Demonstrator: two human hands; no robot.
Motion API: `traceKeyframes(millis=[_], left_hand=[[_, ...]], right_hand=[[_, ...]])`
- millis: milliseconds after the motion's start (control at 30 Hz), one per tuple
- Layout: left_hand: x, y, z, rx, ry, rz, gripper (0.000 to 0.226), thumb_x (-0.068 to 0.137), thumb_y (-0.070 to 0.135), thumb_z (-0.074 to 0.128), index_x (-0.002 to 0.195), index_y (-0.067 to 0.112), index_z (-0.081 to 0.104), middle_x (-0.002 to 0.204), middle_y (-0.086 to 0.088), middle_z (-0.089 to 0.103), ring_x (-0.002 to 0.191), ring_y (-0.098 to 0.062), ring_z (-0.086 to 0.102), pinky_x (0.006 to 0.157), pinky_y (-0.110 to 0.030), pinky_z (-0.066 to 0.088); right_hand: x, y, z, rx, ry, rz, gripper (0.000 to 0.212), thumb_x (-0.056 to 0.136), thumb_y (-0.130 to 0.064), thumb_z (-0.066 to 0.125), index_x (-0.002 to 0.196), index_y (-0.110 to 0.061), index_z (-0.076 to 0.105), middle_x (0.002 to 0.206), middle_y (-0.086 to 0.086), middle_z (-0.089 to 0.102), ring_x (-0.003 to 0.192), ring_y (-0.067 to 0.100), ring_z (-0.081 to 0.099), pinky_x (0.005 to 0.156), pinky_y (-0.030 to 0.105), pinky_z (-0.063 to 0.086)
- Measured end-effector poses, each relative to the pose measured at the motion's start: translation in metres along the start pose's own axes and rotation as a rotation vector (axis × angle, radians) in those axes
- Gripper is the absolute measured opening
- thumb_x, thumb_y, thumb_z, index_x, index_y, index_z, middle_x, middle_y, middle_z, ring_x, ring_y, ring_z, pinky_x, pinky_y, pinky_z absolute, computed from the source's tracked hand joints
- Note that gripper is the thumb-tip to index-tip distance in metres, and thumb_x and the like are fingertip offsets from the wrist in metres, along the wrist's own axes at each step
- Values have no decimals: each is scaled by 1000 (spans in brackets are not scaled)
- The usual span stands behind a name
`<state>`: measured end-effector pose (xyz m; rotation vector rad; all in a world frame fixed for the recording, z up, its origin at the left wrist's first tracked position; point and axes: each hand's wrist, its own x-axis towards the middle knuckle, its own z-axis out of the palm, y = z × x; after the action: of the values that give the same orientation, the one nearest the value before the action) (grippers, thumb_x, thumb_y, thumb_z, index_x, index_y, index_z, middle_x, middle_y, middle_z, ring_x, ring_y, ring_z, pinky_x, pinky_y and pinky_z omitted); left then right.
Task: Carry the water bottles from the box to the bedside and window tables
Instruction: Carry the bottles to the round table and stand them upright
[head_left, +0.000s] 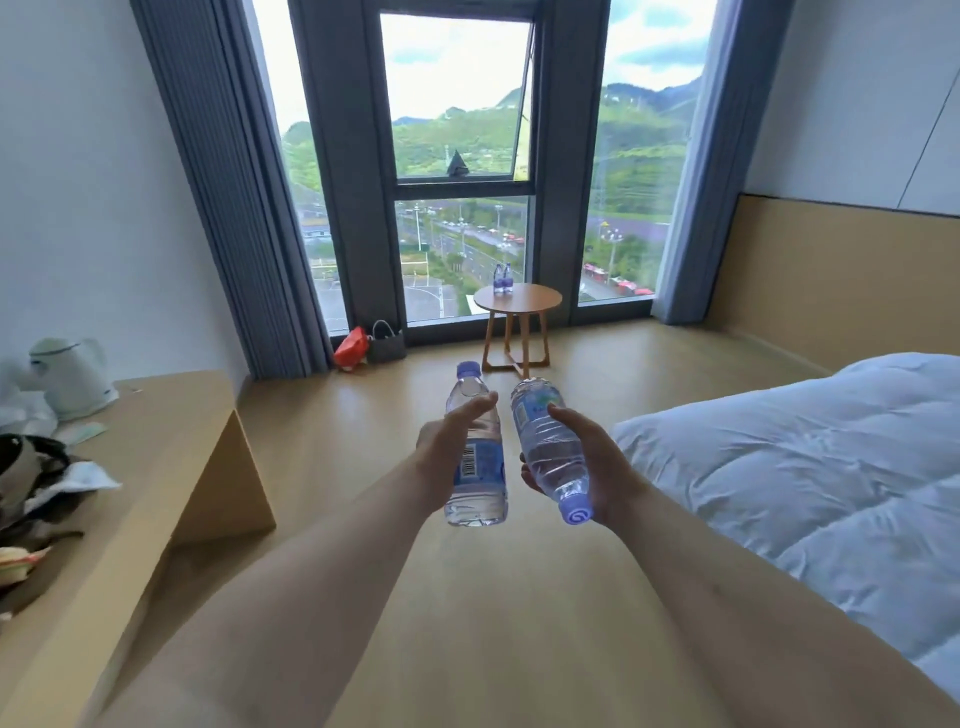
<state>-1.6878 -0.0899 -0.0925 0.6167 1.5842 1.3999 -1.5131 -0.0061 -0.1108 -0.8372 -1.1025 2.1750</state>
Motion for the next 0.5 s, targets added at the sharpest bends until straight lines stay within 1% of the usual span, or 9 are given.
traceKeyframes(millis=[100,233,267,300,367,400,500], left_hand=[[57,17,12,23,-37,-24,70,77,60,77,123,9,62,113,-21,74,99,-39,74,89,-49,61],[141,33,29,60,-60,-28,69,78,60,76,122,9,63,111,-20,74,96,-37,75,80,-42,64],[164,37,33,70,-62,-28,69,78,61,76,122,9,63,111,-19,74,95,-36,75,79,-41,64],[187,41,37,75,-65,-29,69,78,61,76,122,10,63,111,-19,74,93,-35,76,78,-41,64],[235,52,47,76,-61,-28,68,77,61,77,121,11,63,111,-20,74,82,-31,76,68,-37,63],[260,58,52,75,-54,-22,68,77,60,77,121,11,62,111,-20,74,79,-30,75,67,-37,63],[332,84,72,63,-7,-21,69,76,61,78,121,11,59,113,-22,73,82,-33,73,82,-45,62]], right_hand=[[48,-20,-12,31,43,16,63,77,-43,80,122,-5,59,87,15,70,79,27,67,77,38,59],[124,-47,-36,70,92,8,61,78,-43,79,121,-5,59,87,15,69,79,27,67,79,38,58],[145,-54,-43,71,97,4,60,79,-44,78,121,-5,58,87,15,69,79,27,67,79,38,58],[166,-61,-51,69,103,2,60,79,-45,77,121,-6,58,89,15,68,80,26,66,77,37,58],[210,-80,-66,65,107,-3,60,81,-46,75,123,-8,56,97,15,66,82,26,66,75,36,58],[232,-91,-73,62,103,-7,60,82,-46,74,124,-8,55,98,15,65,83,25,66,74,35,59],[297,-132,-94,78,86,0,59,83,-45,73,126,-9,54,98,14,63,81,24,66,72,34,59]])
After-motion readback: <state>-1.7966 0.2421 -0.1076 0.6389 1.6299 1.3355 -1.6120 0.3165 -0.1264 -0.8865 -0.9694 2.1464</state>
